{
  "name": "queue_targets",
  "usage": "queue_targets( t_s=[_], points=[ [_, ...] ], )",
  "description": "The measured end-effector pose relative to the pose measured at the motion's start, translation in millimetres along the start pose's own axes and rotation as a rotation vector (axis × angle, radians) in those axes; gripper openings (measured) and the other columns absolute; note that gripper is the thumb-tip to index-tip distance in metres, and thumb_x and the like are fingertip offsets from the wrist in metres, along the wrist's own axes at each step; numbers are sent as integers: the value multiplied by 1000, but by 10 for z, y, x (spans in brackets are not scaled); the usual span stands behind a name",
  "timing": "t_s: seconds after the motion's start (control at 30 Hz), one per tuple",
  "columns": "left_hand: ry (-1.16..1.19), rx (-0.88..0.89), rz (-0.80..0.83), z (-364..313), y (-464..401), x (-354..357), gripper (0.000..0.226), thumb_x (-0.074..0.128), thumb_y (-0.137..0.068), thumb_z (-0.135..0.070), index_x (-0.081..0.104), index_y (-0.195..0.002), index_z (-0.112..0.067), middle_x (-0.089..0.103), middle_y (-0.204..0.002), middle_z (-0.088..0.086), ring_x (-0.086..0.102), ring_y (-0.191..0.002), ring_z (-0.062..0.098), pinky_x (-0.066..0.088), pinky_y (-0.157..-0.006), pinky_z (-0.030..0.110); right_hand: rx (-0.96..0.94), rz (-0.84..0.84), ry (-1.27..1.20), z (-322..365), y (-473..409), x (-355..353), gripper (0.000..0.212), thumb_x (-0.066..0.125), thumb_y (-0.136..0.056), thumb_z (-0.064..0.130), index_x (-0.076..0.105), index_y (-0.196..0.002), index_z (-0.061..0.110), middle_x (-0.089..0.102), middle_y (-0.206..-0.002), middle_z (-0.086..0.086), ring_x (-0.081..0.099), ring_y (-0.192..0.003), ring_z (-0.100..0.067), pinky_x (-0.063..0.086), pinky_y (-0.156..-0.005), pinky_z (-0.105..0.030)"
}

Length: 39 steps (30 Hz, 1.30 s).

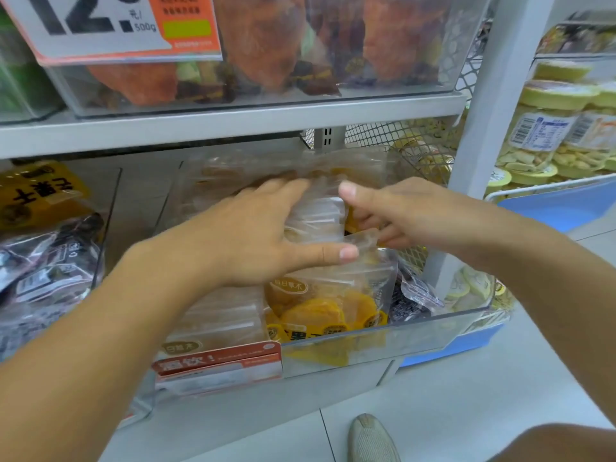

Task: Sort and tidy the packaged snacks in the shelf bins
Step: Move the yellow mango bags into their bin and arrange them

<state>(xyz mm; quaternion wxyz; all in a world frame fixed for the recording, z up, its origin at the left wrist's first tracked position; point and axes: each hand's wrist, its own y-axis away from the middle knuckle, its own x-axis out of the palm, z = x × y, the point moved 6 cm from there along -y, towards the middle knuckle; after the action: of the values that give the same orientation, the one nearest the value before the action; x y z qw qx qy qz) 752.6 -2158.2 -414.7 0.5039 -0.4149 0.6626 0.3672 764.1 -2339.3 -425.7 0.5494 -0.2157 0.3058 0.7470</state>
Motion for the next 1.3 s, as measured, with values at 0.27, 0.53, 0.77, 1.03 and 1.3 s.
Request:
queue_targets(
  t_s=[0.27,0.53,0.77,1.03,1.3],
  points=[
    [-72,180,-189,-46,241,-257,54,58,-50,-85,62,-72,-36,59,-81,-18,57,-79,3,54,-75,39,-111,194,53,16,250,82,46,83,-68,40,71,-105,15,74,-87,-16,75,-77,-24,63,-76,-41],
    [-157,154,-126,-169,358,-208,61,70,-53,-79,63,-104,-46,47,-85,-20,49,-83,5,45,-69,33,-37,267,-185,-131,190,192,16,62,-95,25,72,-94,12,66,-62,16,75,-84,-36,63,-70,-42],
    [-159,56,-168,-160,332,-192,43,79,-64,-66,61,-83,-32,59,-77,-14,59,-79,12,50,-70,34,-122,169,-205,-37,138,277,16,61,-97,17,71,-96,4,61,-53,13,72,-74,-38,63,-59,-41],
    [-146,212,-236,-322,391,-106,23,76,-80,-51,68,-81,-29,59,-64,-11,55,-68,16,52,-69,37,-262,-41,-394,-30,10,254,20,60,-98,14,73,-96,-2,76,-90,-17,75,-79,-30,63,-76,-43],
    [78,161,-119,-330,342,22,30,76,-76,-58,72,-67,-30,64,-56,-12,59,-55,6,51,-58,29,-118,282,-219,-146,97,327,41,55,-97,43,75,-111,11,75,-109,-6,70,-105,-29,56,-95,-44]
  ],
)
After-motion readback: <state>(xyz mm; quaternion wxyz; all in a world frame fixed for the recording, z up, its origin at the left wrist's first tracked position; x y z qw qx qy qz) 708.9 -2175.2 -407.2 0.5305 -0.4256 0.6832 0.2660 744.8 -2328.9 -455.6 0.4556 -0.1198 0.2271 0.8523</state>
